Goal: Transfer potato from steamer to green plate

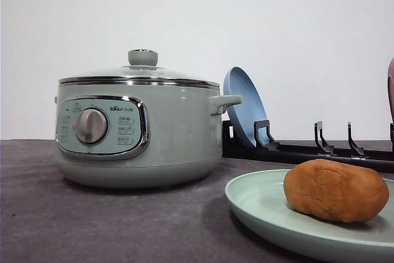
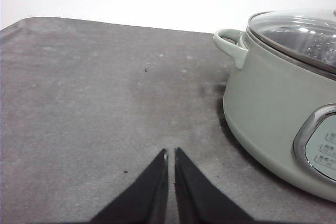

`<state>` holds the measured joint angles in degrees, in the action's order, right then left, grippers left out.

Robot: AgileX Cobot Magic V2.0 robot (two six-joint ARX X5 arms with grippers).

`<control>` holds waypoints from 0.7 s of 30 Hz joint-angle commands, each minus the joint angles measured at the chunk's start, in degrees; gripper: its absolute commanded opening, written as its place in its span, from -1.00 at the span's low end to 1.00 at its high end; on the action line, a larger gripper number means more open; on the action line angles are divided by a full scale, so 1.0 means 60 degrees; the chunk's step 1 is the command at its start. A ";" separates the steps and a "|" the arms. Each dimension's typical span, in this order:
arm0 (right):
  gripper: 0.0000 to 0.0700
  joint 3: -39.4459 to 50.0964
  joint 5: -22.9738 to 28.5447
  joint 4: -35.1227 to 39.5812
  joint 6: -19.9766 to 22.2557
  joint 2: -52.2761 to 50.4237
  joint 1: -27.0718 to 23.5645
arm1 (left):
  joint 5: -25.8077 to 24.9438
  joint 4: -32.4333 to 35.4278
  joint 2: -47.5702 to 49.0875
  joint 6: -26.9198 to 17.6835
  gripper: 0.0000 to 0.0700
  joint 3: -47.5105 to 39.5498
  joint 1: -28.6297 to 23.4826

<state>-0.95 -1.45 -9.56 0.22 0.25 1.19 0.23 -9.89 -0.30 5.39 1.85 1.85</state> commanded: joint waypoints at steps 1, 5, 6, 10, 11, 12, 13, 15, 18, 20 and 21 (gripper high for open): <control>-0.97 0.0040 0.0004 0.0124 0.0078 -0.0007 0.0029 | 0.0029 0.0149 0.0018 -0.0106 -0.95 -0.0193 0.0007; -0.97 0.0040 0.0004 0.0124 0.0078 -0.0007 0.0029 | 0.0029 0.0146 0.0018 -0.0106 -0.95 -0.0193 0.0007; -0.97 0.0040 0.0004 0.0124 0.0078 -0.0007 0.0029 | 0.0029 0.0146 0.0018 -0.0106 -0.95 -0.0193 0.0007; -0.97 0.0040 0.0004 0.0124 0.0078 -0.0007 0.0029 | 0.0029 0.0149 0.0018 -0.0106 -0.95 -0.0193 0.0007; -0.97 0.0040 0.0004 0.0124 0.0078 -0.0007 0.0029 | 0.0029 0.0149 0.0018 -0.0106 -0.95 -0.0193 0.0007; -0.97 0.0040 0.0004 0.0124 0.0078 -0.0007 0.0029 | 0.0031 0.0149 0.0018 -0.0106 -0.95 -0.0193 0.0007; -0.97 0.0040 0.0004 0.0124 0.0078 -0.0007 0.0029 | 0.0031 0.0149 0.0018 -0.0106 -0.95 -0.0193 0.0007; -0.97 0.0040 0.0004 0.0124 0.0078 -0.0007 0.0029 | 0.0029 0.0149 0.0018 -0.0106 -0.95 -0.0193 0.0007; -0.97 0.0040 0.0004 0.0124 0.0078 -0.0007 0.0029 | 0.0029 0.0149 0.0018 -0.0106 -0.95 -0.0193 0.0007; -0.97 0.0040 0.0004 0.0124 0.0078 -0.0007 0.0029 | 0.0029 0.0149 0.0018 -0.0106 -0.95 -0.0193 0.0007; -0.97 0.0040 0.0004 0.0124 0.0078 -0.0007 0.0029 | 0.0029 0.0149 0.0018 -0.0106 -0.95 -0.0193 0.0007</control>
<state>-0.95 -1.45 -9.56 0.21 0.25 1.19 0.23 -9.89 -0.30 5.39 1.85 1.85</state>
